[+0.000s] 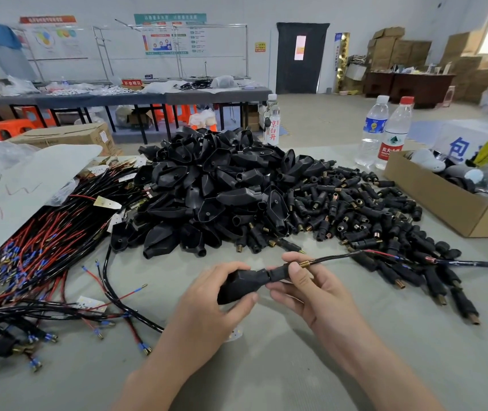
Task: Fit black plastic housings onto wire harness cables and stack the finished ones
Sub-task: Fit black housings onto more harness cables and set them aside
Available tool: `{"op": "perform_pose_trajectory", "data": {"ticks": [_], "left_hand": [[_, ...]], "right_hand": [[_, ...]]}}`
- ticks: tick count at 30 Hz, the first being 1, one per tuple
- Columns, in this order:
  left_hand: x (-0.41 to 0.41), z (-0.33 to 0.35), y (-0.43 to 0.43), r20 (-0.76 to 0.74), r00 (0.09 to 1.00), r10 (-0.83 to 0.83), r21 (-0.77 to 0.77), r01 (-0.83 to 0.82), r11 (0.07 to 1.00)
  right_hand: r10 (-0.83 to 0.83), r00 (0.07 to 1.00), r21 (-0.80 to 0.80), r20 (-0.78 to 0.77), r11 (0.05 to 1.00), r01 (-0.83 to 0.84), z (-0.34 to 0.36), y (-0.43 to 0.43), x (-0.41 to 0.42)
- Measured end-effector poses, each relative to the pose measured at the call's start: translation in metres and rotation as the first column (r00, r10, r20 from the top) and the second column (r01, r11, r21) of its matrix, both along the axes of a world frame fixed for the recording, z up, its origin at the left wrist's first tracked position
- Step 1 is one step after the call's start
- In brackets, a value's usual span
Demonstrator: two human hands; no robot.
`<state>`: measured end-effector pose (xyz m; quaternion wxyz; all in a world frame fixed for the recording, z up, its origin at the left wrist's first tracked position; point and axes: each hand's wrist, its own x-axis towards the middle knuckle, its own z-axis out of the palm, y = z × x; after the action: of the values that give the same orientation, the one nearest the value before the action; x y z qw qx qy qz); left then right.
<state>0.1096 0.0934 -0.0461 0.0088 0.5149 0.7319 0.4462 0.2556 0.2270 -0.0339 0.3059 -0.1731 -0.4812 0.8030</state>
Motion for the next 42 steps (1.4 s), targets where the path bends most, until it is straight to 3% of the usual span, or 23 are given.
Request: {"op": "perform_pose_trajectory", "data": {"ticks": [5, 17, 25, 31, 42], "left_hand": [[-0.0015, 0.0027, -0.0022, -0.023, 0.999, -0.031, -0.002, 0.031, 1.000], [0.0013, 0.0041, -0.0002, -0.206, 0.978, 0.034, 0.080, -0.018, 0.997], [0.0015, 0.0050, -0.0013, -0.146, 0.988, -0.047, 0.021, 0.051, 0.998], [0.0033, 0.0071, -0.0012, -0.165, 0.986, 0.013, 0.076, -0.001, 0.997], [0.0026, 0.0064, -0.0003, -0.250, 0.967, 0.052, 0.100, -0.028, 0.995]], "right_hand": [[-0.021, 0.999, 0.105, 0.029, 0.994, 0.018, 0.0043, -0.0018, 0.0004], [-0.057, 0.997, 0.155, 0.059, 0.987, 0.047, 0.0056, -0.0020, -0.0005], [-0.031, 0.995, 0.222, 0.097, 0.975, 0.009, 0.0058, -0.0040, 0.0003], [0.009, 0.997, 0.171, 0.072, 0.985, -0.021, 0.0073, -0.0043, 0.0001], [-0.256, 0.960, 0.120, 0.111, 0.963, 0.242, 0.0015, 0.0050, -0.0017]]}}
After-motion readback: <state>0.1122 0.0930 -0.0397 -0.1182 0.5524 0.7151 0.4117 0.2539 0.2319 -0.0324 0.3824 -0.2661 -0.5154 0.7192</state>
